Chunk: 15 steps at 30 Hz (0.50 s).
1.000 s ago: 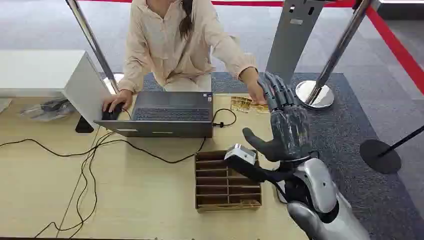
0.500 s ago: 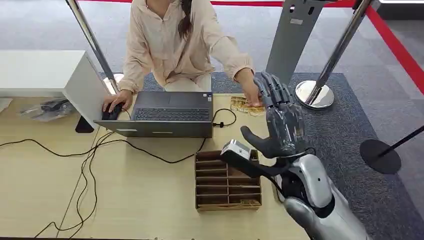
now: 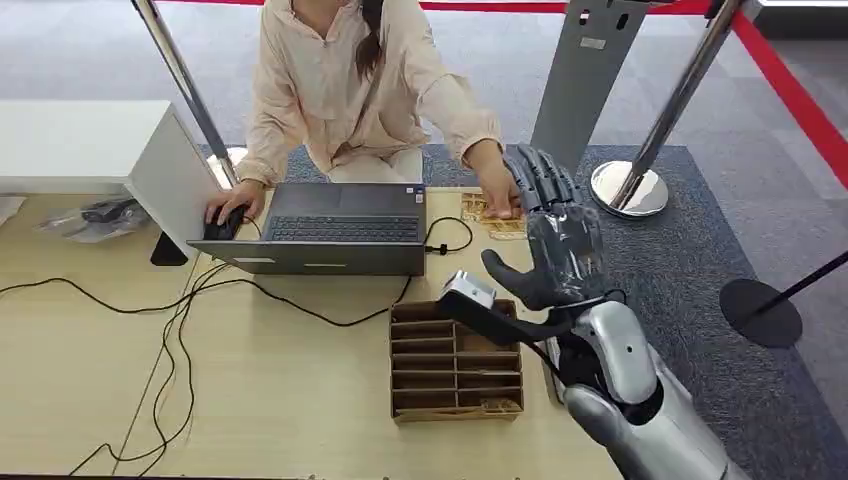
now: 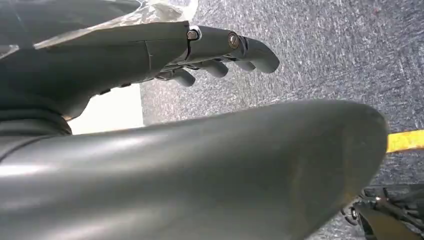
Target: Pass the card to the sensor for recognition and then transmit it.
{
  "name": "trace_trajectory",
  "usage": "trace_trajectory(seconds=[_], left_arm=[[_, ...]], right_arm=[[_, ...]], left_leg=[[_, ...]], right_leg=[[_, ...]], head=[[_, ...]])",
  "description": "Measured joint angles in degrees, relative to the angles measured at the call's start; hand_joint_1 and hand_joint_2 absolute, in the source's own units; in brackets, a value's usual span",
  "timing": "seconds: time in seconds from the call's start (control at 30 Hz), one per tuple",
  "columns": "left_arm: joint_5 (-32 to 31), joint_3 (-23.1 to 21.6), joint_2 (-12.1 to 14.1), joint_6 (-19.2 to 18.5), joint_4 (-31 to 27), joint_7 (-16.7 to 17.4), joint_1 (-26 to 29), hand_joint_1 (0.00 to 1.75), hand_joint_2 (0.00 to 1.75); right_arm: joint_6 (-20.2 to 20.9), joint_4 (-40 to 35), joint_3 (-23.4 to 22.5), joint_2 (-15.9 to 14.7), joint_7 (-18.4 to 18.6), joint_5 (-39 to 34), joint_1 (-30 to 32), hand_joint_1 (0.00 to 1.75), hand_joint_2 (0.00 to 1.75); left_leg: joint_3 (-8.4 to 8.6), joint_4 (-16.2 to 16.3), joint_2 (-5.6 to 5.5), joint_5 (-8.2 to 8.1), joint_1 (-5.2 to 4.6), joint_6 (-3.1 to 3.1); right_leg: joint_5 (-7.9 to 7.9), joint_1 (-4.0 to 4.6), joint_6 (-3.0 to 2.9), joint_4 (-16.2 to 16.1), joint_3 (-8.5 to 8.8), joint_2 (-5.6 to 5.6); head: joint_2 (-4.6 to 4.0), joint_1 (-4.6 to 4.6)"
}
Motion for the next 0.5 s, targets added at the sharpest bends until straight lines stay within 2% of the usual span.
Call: trace_trajectory(seconds=[0.5], left_arm=[[-0.4,-0.9,0.0,-0.1,0.0,-0.1,-0.1,0.0,0.0]], right_arm=[[0.1,3.6,1.0,0.7,0.4,0.4,-1.0,0.0,1.75]], left_leg=[[0.0,0.0,0.0,0.0,0.0,0.0]], right_leg=[[0.0,0.0,0.0,0.0,0.0,0.0]], head=[[0.0,0.0]])
